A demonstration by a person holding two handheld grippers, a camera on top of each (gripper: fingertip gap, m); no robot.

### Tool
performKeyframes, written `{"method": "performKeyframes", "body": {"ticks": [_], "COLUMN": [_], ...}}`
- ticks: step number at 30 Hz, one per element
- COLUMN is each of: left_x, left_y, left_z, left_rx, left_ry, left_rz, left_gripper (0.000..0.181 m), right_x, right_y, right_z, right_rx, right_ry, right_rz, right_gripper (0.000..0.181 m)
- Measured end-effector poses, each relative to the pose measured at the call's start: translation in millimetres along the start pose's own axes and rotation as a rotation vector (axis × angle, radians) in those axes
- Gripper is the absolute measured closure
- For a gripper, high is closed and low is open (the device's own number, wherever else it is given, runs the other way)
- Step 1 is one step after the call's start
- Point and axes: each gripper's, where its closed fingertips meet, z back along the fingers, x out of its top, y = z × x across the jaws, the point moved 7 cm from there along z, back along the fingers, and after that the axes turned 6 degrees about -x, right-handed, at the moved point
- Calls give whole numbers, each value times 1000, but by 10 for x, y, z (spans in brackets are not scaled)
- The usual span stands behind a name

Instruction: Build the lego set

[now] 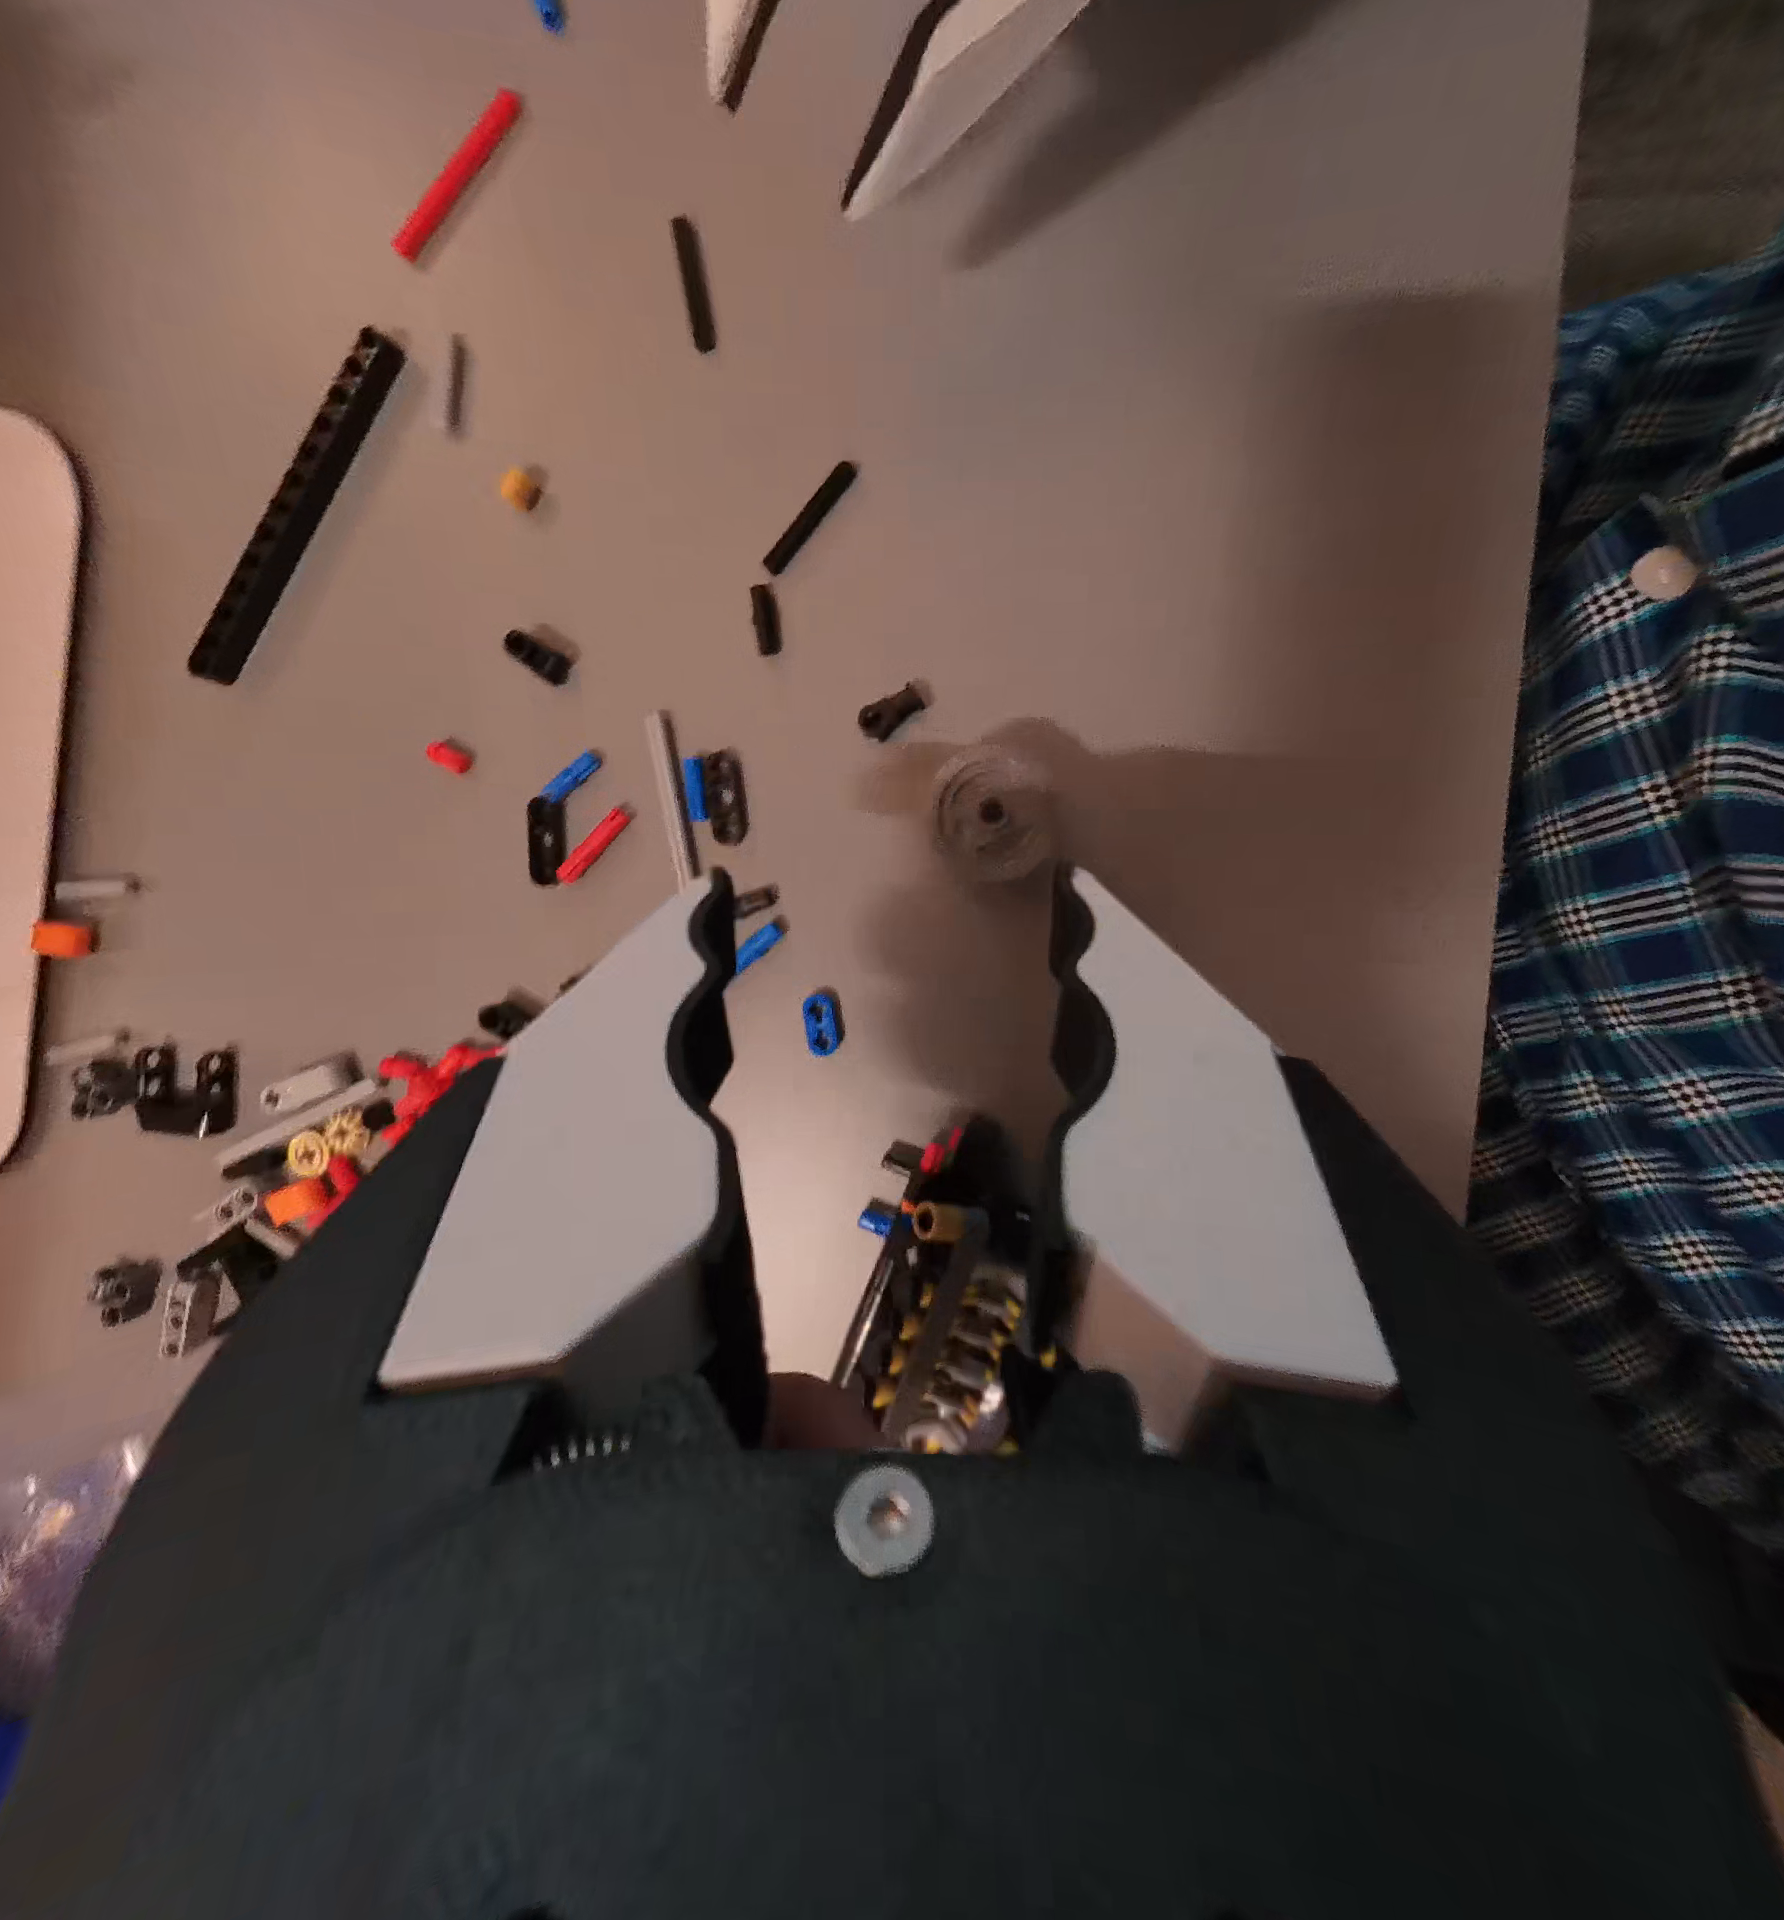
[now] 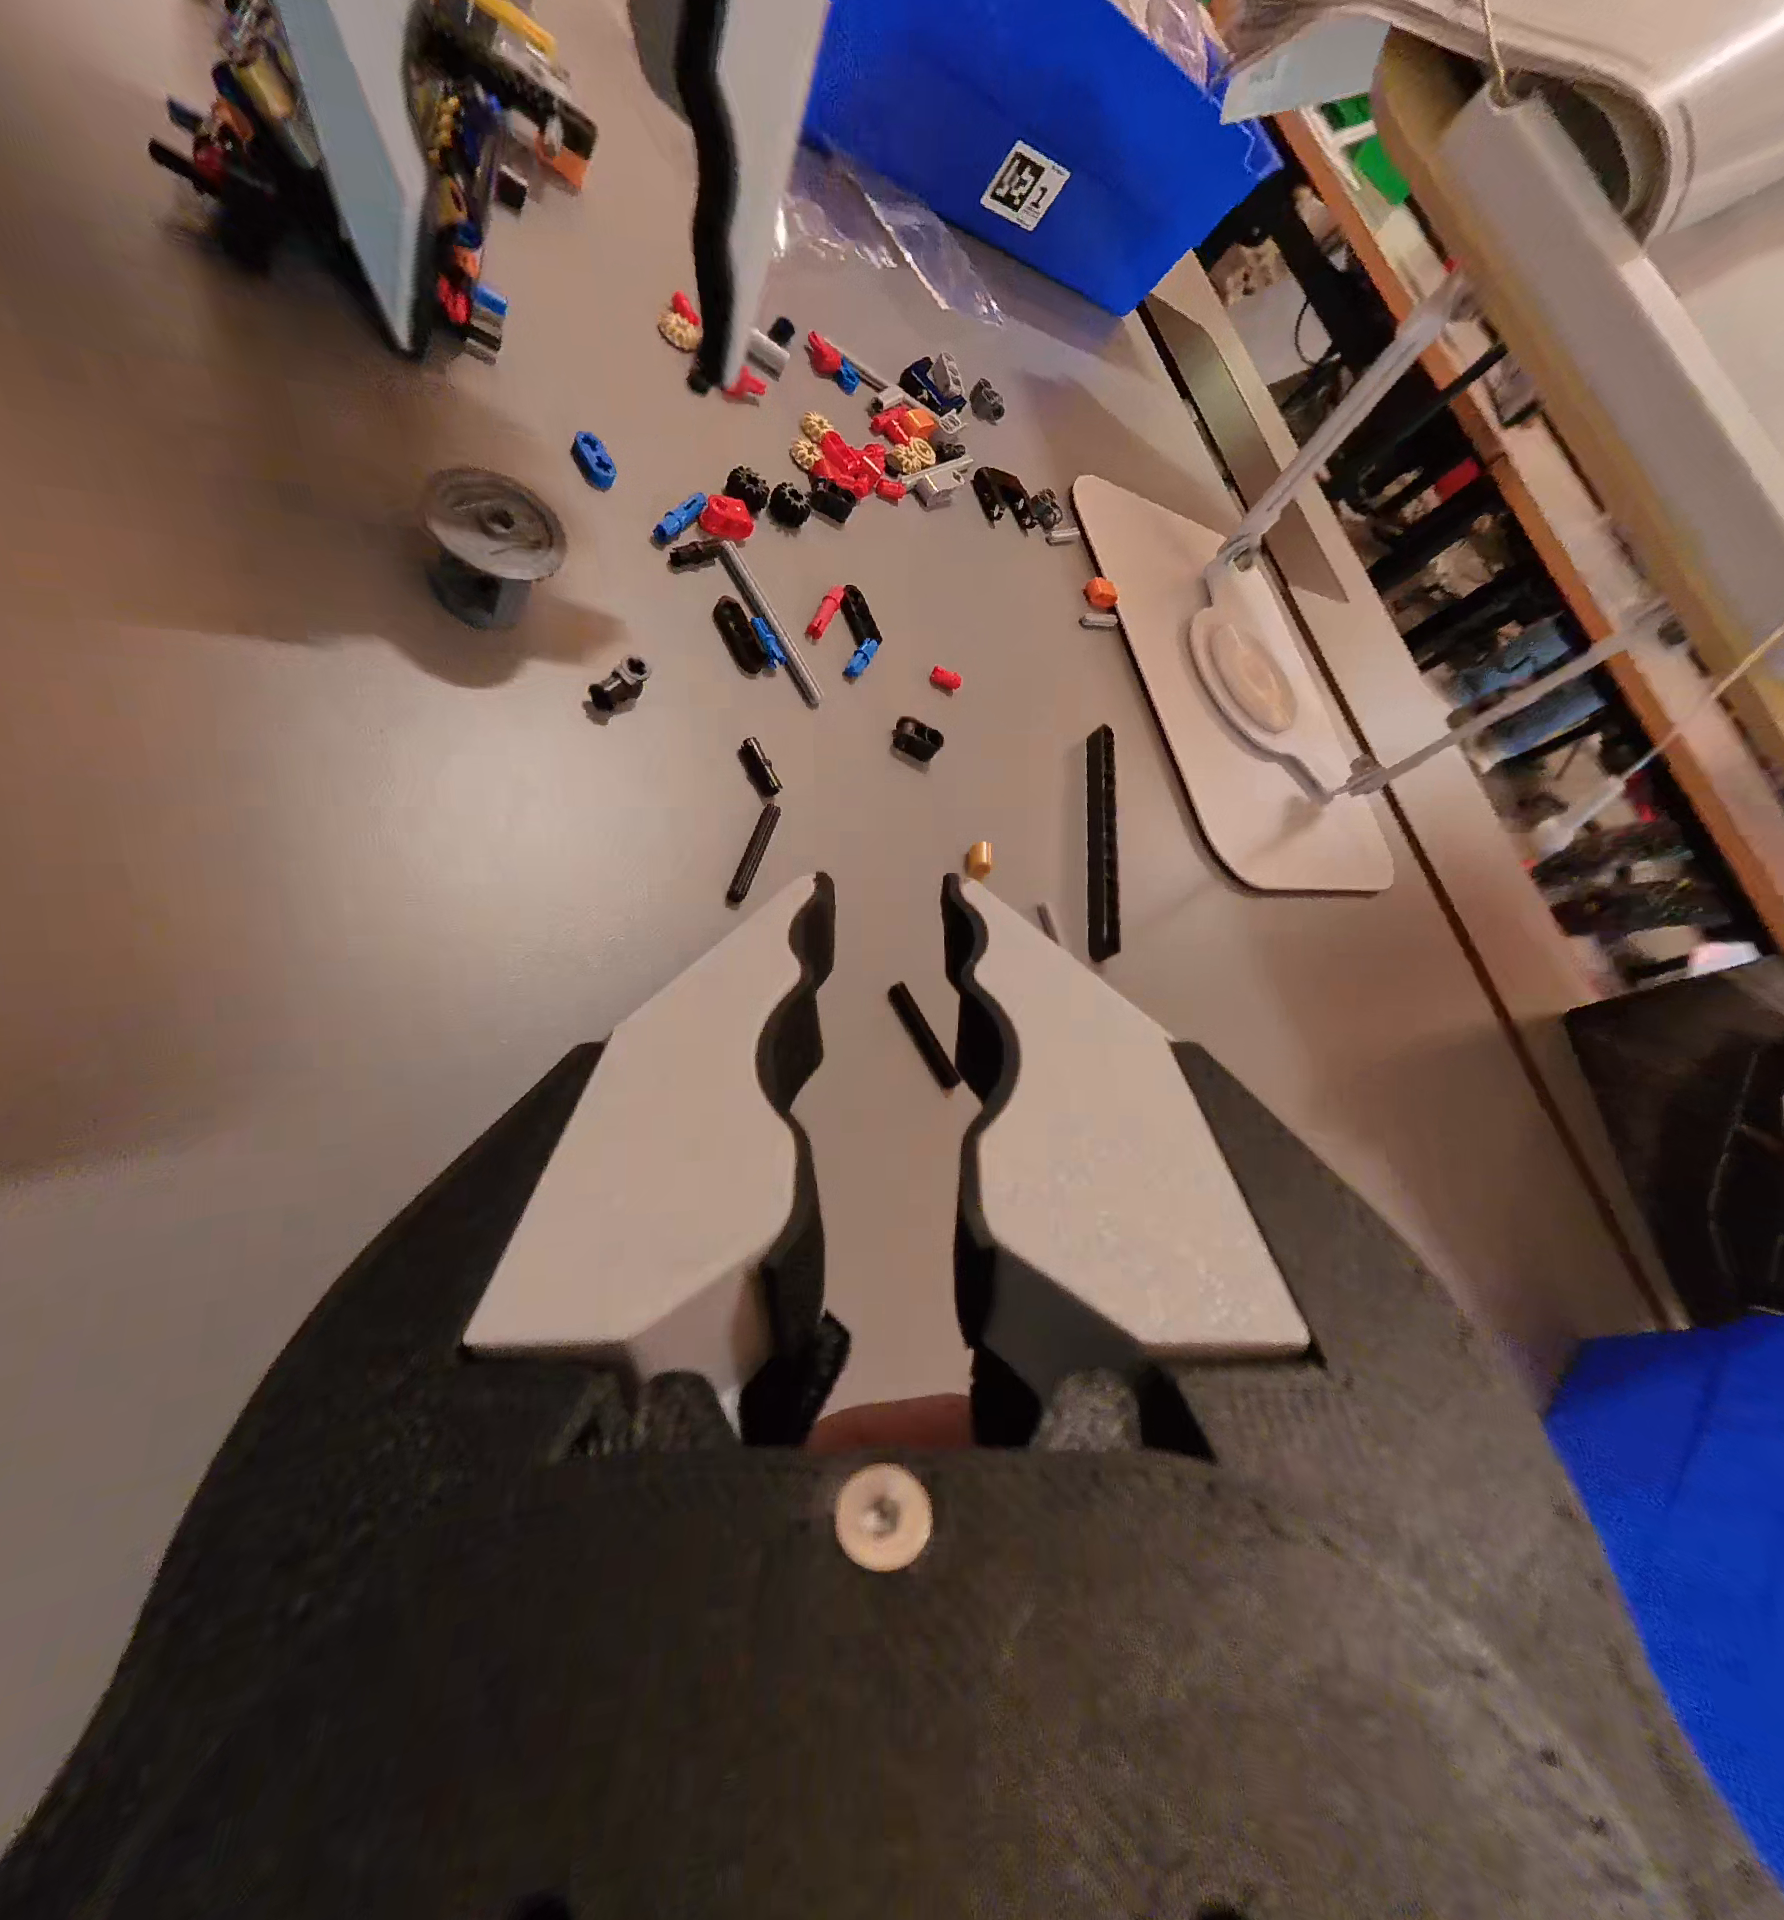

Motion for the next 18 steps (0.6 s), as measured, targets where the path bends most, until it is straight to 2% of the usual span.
{"method": "performKeyframes", "body": {"ticks": [7, 11, 18], "left_x": [-142, -267, -428], "left_y": [-61, -78, -161], "left_z": [197, 272, 300], "left_rx": [101, 163, 197], "left_ry": [-90, -153, -234], "left_rz": [97, 163, 243], "left_gripper": [131, 136, 137], "right_x": [-236, -353, -447], "right_y": [-256, -360, -323], "right_z": [14, -49, -367], "right_rx": [57, 105, 305], "right_ry": [126, 195, 276], "right_rz": [-152, -128, -90], "right_gripper": [164, 162, 162]}}
